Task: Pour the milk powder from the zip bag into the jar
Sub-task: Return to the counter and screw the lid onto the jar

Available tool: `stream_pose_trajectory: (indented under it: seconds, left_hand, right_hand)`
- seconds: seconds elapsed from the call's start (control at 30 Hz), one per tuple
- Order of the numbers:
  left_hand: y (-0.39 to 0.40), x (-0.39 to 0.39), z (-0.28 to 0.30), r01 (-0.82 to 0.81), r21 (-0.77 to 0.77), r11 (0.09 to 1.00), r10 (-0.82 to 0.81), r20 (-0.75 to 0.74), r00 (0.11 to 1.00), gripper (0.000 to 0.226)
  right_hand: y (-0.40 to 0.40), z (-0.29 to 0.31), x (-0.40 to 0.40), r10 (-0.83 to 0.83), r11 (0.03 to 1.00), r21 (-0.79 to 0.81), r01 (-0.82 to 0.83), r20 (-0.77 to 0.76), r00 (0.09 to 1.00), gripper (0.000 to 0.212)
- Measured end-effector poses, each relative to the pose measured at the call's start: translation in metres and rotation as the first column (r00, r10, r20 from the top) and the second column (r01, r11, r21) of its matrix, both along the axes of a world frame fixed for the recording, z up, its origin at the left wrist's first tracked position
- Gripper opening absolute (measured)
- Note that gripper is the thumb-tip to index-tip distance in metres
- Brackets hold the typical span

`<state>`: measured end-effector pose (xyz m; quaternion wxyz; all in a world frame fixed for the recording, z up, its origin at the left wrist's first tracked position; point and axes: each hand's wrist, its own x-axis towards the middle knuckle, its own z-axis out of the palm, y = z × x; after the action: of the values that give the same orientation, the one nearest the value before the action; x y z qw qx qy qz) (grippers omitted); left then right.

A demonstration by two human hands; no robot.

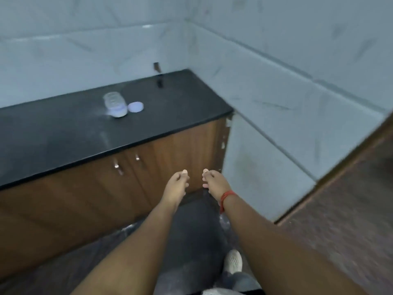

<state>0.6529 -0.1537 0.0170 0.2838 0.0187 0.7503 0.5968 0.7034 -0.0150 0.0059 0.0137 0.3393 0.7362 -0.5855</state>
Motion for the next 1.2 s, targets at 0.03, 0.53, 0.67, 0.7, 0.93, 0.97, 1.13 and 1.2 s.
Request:
stream_pose_trajectory:
  seconds: [0.03,0.53,0.67,0.7,0.93,0.97,1.13,1.2]
  left_hand:
    - [-0.011,-0.014,-0.001,-0.037,0.005,0.999,0.037,0.005,0.999,0.023]
    - [-0.065,-0.277,-0.001,-0.509,0.01,0.861,0.508,0.062,0.859,0.026]
    - [-0.054,-0.344,0.011,-0.594,0.067,0.802,0.593,0.031,0.804,0.024]
    - [-0.053,-0.357,0.012,-0.606,0.061,0.793,0.606,0.021,0.795,0.024]
    - [-0.065,-0.445,0.009,-0.657,0.034,0.753,0.654,-0.142,0.743,0.02]
    - [-0.067,-0.457,0.008,-0.652,0.036,0.757,0.648,-0.168,0.743,0.017]
    - [-0.081,-0.508,-0.003,-0.585,-0.01,0.811,0.565,-0.245,0.788,0.051]
    - [-0.085,-0.526,-0.01,-0.536,-0.052,0.843,0.507,-0.26,0.822,0.075]
  right_hand:
    - [-0.012,-0.002,-0.02,0.047,0.999,-0.003,-0.047,0.003,0.999,0.046]
    - [-0.054,-0.012,-0.343,0.408,0.904,-0.106,-0.413,-0.072,0.91,0.032]
    - [-0.044,-0.006,-0.421,0.41,0.902,-0.109,-0.417,-0.079,0.908,0.032]
    - [-0.043,-0.004,-0.436,0.41,0.902,-0.113,-0.417,-0.079,0.909,0.031]
    - [-0.046,0.002,-0.52,0.407,0.91,-0.05,-0.411,-0.075,0.91,0.017]
    - [-0.047,0.003,-0.532,0.404,0.914,-0.006,-0.405,-0.075,0.912,0.015]
    - [-0.046,0.005,-0.583,0.408,0.879,0.297,-0.373,-0.063,0.911,0.026]
    - [-0.045,0.0,-0.6,0.46,0.791,0.458,-0.406,-0.008,0.888,0.031]
